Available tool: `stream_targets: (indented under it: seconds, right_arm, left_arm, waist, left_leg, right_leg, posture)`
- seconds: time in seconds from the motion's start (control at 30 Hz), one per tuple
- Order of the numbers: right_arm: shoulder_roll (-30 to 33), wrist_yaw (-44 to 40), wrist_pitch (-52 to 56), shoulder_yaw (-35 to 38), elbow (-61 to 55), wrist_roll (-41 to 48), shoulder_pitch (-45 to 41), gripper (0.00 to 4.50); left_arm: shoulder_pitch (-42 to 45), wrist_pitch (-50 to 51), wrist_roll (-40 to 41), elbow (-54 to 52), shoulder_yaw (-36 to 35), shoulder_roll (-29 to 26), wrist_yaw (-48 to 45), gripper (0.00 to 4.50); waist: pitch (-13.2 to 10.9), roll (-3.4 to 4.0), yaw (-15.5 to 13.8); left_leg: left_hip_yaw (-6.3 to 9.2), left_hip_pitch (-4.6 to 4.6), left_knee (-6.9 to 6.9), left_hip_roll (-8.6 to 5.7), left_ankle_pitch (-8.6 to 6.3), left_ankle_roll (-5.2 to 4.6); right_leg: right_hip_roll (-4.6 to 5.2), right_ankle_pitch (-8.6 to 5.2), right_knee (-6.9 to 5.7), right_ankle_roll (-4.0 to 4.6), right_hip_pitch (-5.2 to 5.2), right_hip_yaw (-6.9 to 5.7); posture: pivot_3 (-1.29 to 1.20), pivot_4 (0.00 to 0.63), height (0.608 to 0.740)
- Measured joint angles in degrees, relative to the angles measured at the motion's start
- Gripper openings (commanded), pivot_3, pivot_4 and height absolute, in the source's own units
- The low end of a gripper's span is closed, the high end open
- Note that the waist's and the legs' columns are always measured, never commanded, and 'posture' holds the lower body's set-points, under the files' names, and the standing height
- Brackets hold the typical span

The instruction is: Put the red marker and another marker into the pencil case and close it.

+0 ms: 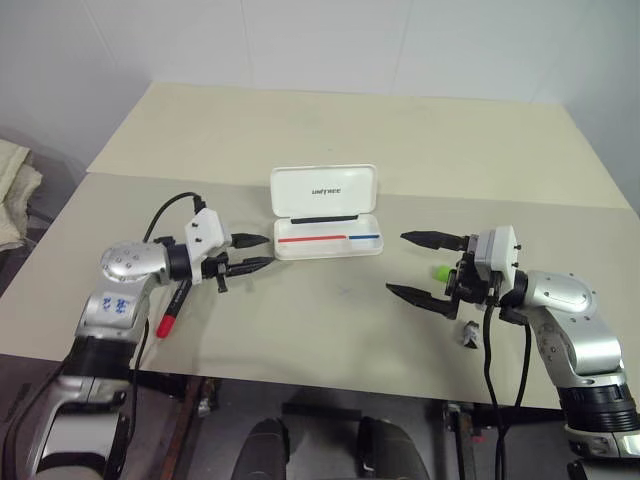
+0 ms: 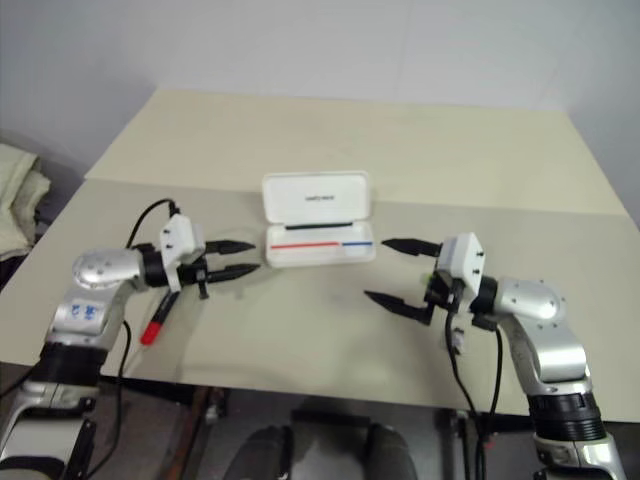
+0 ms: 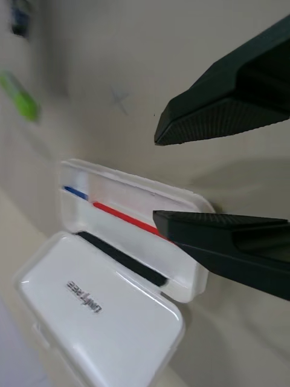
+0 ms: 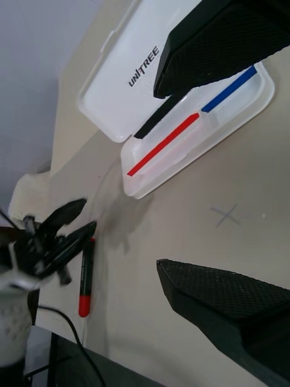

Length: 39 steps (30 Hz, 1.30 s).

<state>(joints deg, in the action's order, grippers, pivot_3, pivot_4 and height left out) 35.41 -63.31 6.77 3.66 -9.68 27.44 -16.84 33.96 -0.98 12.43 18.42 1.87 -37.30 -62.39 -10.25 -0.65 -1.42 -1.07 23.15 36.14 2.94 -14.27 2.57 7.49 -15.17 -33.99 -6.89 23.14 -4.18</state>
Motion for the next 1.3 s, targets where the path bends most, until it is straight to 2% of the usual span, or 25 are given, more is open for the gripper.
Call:
stream_targets:
  seconds: [0.27,0.43,0.9,1.3]
  right_arm:
    - [0.00,1.96,4.86,-1.02,-5.93,1.64,0.95,4.50]
    - [-0.38,4.22,5.75,-0.96,-7.08,1.70,1.78,4.50]
    - [-1.56,8.44,5.87,-0.87,-10.42,1.73,3.03,4.50]
    - [-1.87,10.43,5.86,-0.89,-10.78,1.71,2.57,4.50]
  left_arm:
    - [11.08,-7.52,-4.49,16.10,4.59,0.72,-8.51,1.80]
    - [14.42,-11.00,-6.46,22.83,5.95,2.13,-10.42,1.80]
    - [23.07,-17.29,-13.50,38.48,8.32,9.00,-7.83,1.80]
    - [26.57,-19.17,-20.36,45.00,10.98,11.88,-2.70,1.80]
  waist:
    - [-0.03,-0.05,-0.07]
    - [-0.07,-0.12,-0.12]
    - [-0.21,-0.35,-0.11]
    - [-0.32,-0.54,-0.01]
  left_leg:
    - [-0.12,0.13,-0.02,0.01,-0.01,0.00]
    - [-0.14,0.12,0.00,0.01,-0.01,-0.02]
    - [-0.15,0.13,0.04,0.00,-0.02,-0.03]
    - [-0.16,0.10,0.10,0.01,-0.02,-0.03]
  right_leg:
    - [0.01,-0.01,-0.11,-0.03,0.23,0.04]
    - [0.01,0.00,-0.13,-0.04,0.23,0.08]
    - [0.01,0.01,-0.17,-0.07,0.24,0.10]
    - [0.01,0.02,-0.33,-0.08,0.26,0.13]
  posture:
    - [0.00,0.150,0.740]
    - [0.00,0.150,0.740]
    - [0.00,0.150,0.740]
    - [0.00,0.150,0.740]
